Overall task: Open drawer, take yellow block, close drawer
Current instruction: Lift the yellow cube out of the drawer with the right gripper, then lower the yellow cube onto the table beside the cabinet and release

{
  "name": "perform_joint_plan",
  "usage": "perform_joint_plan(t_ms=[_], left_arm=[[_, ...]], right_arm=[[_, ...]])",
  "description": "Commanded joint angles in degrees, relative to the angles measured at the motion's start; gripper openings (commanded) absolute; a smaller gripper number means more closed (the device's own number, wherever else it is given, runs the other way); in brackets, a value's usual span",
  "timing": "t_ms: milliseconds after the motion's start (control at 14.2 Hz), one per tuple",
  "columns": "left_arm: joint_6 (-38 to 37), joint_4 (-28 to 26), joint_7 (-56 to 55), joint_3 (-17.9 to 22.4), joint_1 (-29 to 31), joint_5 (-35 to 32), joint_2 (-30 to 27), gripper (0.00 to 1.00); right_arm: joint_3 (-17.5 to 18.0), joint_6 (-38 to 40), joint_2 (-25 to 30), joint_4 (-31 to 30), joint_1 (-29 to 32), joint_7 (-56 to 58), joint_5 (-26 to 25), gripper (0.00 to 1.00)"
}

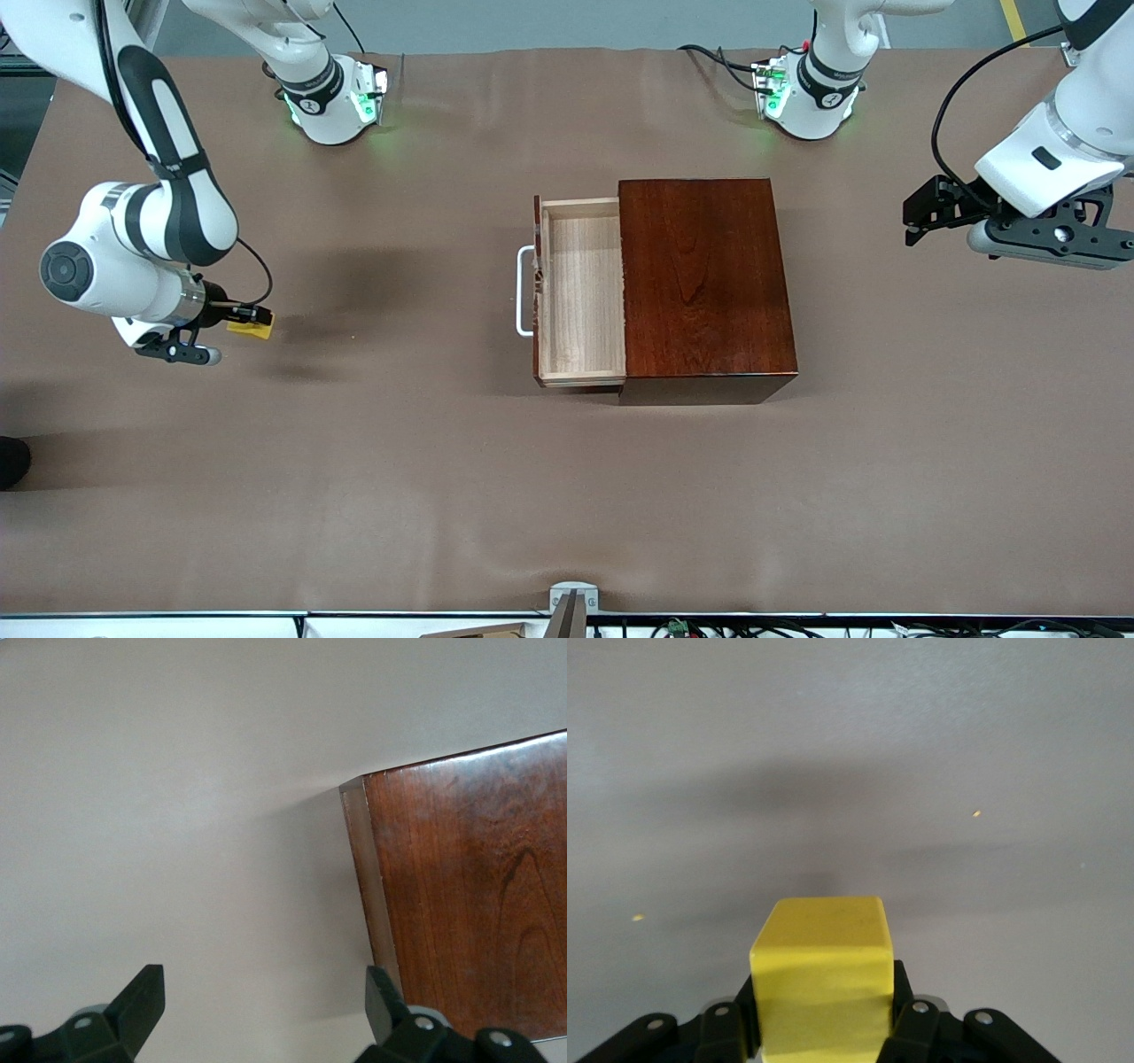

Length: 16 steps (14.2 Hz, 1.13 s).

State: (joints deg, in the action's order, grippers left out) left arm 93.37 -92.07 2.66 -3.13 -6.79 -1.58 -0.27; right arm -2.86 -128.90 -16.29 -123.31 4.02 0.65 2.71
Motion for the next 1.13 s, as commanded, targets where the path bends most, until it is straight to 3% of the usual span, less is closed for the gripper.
perform_joint_plan(t_ms=[0,636,706,777,989,1059], left_arm=[[0.5,1.0,-0.4,-0.4,-0.1,-1.2,0.5,1.00],[0.6,0.9,-0.4,-0.4,-0.1,-1.2,0.4,1.00],[0.5,0.9,-0.4,-0.4,-0.1,-1.2,0.4,1.00],[0.5,0.9,-0.4,-0.4,0.1,-1.2,0.4,1.00],[0.4,0.9,-0.1,-0.4,0.5,-1.3,0.5,1.00],[0.4,1.0,-0.1,-0.4,0.6,-1.3,0.5,1.00]], right_arm=[[1.2,-1.5,-0.7,-0.6,2.2,3.5,-1.4,0.00],[1.3,-10.2,-3.2,-6.4,3.5,3.5,-1.4,0.00],[1.3,-11.1,-3.3,-6.9,3.5,3.5,-1.4,0.06],[1.3,-11.3,-3.4,-7.0,3.5,3.5,-1.4,0.15],[1.3,-11.1,-3.9,-6.9,3.5,3.5,-1.4,1.00],[1.3,-10.3,-3.8,-6.7,3.6,3.4,-1.4,1.00]])
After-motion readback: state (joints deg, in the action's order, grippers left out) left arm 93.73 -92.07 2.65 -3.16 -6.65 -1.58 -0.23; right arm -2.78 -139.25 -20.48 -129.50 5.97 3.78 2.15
